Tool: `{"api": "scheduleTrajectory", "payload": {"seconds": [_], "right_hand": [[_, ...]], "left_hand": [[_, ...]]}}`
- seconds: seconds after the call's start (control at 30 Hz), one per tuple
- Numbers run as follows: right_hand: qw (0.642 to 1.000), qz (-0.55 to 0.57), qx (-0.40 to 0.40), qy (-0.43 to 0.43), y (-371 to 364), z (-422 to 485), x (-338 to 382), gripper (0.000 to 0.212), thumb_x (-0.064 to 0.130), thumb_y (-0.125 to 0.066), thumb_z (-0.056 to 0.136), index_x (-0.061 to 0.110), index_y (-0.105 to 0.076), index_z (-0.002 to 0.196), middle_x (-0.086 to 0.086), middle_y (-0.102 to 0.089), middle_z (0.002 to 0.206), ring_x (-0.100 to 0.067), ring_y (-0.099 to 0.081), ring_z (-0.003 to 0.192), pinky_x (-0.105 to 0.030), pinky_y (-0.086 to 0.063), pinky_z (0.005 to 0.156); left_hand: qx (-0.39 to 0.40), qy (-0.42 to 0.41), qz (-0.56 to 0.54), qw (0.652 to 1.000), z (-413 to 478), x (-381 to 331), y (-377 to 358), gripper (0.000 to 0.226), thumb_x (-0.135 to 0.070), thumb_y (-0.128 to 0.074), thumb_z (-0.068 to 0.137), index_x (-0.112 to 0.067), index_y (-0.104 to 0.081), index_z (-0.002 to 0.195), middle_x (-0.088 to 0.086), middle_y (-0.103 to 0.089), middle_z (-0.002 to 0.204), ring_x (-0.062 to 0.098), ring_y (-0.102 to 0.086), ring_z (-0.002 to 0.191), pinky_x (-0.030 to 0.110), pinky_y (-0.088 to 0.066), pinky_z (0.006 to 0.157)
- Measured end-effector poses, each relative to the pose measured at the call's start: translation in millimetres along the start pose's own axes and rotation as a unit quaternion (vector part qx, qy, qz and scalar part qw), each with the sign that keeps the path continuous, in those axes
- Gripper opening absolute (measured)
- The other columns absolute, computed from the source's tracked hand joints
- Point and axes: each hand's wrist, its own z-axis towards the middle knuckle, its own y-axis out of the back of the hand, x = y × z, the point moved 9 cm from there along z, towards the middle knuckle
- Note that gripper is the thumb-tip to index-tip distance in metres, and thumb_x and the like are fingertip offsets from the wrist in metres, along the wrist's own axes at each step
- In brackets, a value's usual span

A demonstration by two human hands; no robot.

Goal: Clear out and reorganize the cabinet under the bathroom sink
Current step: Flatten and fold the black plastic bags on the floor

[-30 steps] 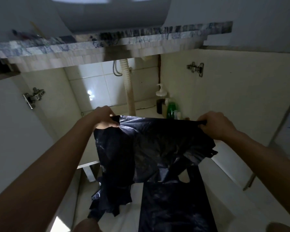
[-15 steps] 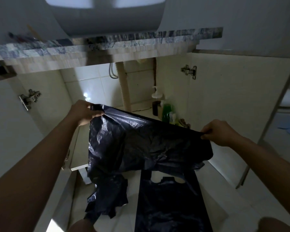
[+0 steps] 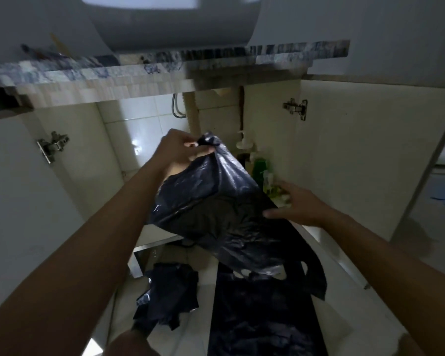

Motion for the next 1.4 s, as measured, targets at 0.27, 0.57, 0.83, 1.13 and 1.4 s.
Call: {"api": "scheduleTrajectory", "payload": {"seconds": [0.27, 0.57, 0.83, 1.13, 1.4], "right_hand": [[0.982, 0.112, -0.134, 0.077, 32, 6, 80, 0.041, 0.037, -0.070, 0.090, 0.031, -0.060, 0.051, 0.014, -0.050, 0.045, 0.001, -0.046, 0.047, -0.019, -0.029, 0.051], [0.960, 0.145, -0.208, 0.118, 67, 6, 107, 0.016, 0.039, -0.074, 0.086, 0.029, -0.077, 0.099, 0.008, -0.075, 0.085, -0.002, -0.066, 0.076, -0.016, -0.043, 0.064], [0.957, 0.162, -0.239, -0.010, 110, -4, 42, 0.010, 0.031, -0.073, 0.088, 0.025, -0.076, 0.094, 0.012, -0.068, 0.078, -0.004, -0.063, 0.072, -0.019, -0.045, 0.061], [0.965, 0.147, -0.217, -0.022, 127, -14, 14, 0.011, 0.025, -0.071, 0.090, 0.020, -0.079, 0.097, 0.001, -0.075, 0.095, -0.014, -0.069, 0.090, -0.025, -0.052, 0.077], [0.984, -0.130, 0.121, -0.034, 116, -13, 28, 0.018, 0.028, -0.087, 0.074, 0.032, -0.080, 0.089, 0.014, -0.076, 0.087, -0.003, -0.068, 0.087, -0.026, -0.056, 0.081]], "left_hand": [[0.059, -0.024, 0.088, 0.994, -4, -15, -32, 0.022, -0.043, -0.080, 0.078, -0.026, -0.075, 0.091, -0.010, -0.069, 0.076, 0.000, -0.060, 0.071, 0.016, -0.040, 0.060], [0.051, -0.028, 0.106, 0.993, 1, -7, -40, 0.021, -0.038, -0.077, 0.082, -0.025, -0.070, 0.067, -0.001, -0.060, 0.057, 0.010, -0.053, 0.054, 0.025, -0.037, 0.054], [0.025, 0.021, 0.177, 0.984, 4, 48, -17, 0.022, -0.037, -0.073, 0.086, -0.021, -0.078, 0.101, -0.003, -0.066, 0.070, 0.016, -0.062, 0.071, 0.025, -0.038, 0.059], [0.126, 0.024, 0.192, 0.973, 24, 43, -10, 0.016, -0.036, -0.079, 0.081, -0.028, -0.079, 0.095, -0.006, -0.073, 0.080, 0.010, -0.065, 0.075, 0.022, -0.044, 0.058], [0.400, 0.204, 0.289, 0.845, 8, 64, -32, 0.023, -0.036, -0.086, 0.072, -0.026, -0.080, 0.092, -0.007, -0.075, 0.089, 0.013, -0.068, 0.094, 0.031, -0.058, 0.077]]}}
